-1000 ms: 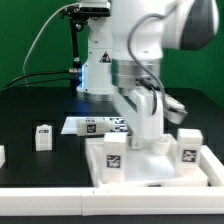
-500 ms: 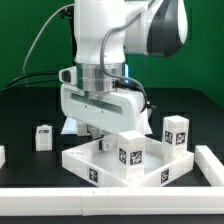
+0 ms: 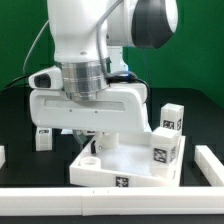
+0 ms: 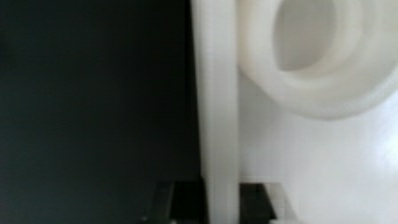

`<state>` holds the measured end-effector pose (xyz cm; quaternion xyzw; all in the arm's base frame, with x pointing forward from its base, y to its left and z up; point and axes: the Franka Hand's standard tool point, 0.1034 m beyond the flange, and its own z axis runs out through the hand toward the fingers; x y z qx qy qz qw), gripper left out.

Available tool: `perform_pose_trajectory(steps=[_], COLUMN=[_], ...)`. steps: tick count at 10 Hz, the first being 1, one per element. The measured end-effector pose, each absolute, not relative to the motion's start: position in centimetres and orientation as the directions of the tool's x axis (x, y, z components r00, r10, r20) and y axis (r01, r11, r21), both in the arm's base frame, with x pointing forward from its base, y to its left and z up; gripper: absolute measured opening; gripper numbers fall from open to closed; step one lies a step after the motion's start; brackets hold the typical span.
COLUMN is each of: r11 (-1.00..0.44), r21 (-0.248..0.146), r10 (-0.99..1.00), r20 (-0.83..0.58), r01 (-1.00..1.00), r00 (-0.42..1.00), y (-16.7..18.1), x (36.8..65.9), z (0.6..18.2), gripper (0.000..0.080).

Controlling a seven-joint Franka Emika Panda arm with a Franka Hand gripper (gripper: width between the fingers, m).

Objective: Assemble square table

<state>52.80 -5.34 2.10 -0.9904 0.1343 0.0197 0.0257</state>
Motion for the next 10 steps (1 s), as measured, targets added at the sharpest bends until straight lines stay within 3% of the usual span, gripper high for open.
perform_pose_trajectory(steps=[3,4,6,8,10], r11=[-0.999,-0.977,-0.838,-0.814,-0.645], r21=[-0.034,-0.03,-0.012,-0.012,0.001], r10=[-0.03,0.211,0.545,0.581,0.763], r20=[-0.042,-0.023,-0.012,-0.022,-0.037], r01=[-0.031,0.21,0.545,0.58,0.764], r00=[0.999,0.977,0.838,0.814,0.645], y=[-5.9,-6.5,-6.1,-6.6,-4.9], x=[52.8,54.0,54.9,54.5,56.1], z=[2.1,2.4,2.6,2.4,3.2], gripper=[0.0057,0.0057,0.0058,0.0058,0.0058])
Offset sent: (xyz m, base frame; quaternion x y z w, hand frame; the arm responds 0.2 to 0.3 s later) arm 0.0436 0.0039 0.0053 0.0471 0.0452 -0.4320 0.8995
